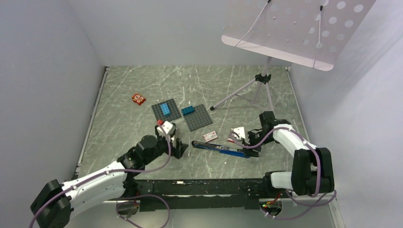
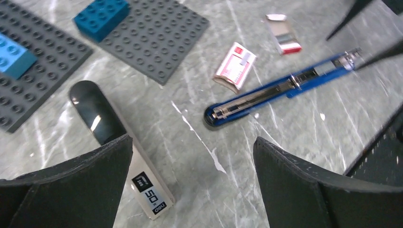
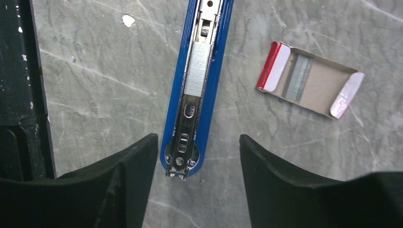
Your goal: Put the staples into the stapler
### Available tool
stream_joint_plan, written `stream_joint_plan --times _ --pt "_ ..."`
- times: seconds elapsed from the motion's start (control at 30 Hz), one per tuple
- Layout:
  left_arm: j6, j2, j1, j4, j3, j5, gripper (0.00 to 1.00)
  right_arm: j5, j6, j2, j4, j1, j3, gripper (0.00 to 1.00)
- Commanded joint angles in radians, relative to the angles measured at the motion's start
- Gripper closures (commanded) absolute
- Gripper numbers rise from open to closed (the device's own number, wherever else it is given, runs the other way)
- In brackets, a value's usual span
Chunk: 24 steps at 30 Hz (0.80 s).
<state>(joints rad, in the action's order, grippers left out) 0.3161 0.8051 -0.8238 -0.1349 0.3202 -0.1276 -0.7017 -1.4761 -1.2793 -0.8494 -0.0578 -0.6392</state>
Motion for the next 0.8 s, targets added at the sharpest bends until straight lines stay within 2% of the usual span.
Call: stream_joint_plan --times 0.0,0.1,0.2,0.3,0.4,0.53,0.67,0.77 --pt "-0.167 -0.087 0.004 -0.436 -0.188 0.219 0.01 0.045 0.028 -0.028 0.044 -0.055 -0.016 0.38" --pt "-0.199 -0.102 0.004 -0.593 -0.303 0.268 0.01 0.061 0.049 -0.039 0.054 -0.080 -0.016 0.50" --pt "-0.242 -0.067 0.002 -0.572 -0.305 0.284 0.01 0.069 0.053 -0.045 0.053 -0.086 -0.019 0.69" --pt "-0.288 0.012 -0.002 -0.620 -0.311 0.324 0.01 0.082 0.045 -0.037 0.049 -0.085 -0.014 0.82" --pt "-0.355 0.110 -0.022 -0.675 -0.304 0.374 0.01 0.089 0.022 -0.007 0.048 -0.083 0.006 0.86" --pt "-0.456 0.227 -0.101 -0.717 -0.280 0.422 0.01 0.083 0.007 0.019 0.044 -0.081 0.011 0.89" --pt "-0.524 0.309 -0.185 -0.681 -0.249 0.354 0.01 0.049 -0.031 0.032 0.024 -0.073 0.014 0.89" --pt "-0.533 0.355 -0.192 -0.750 -0.254 0.300 0.01 0.023 -0.089 0.054 0.002 -0.072 0.025 0.90"
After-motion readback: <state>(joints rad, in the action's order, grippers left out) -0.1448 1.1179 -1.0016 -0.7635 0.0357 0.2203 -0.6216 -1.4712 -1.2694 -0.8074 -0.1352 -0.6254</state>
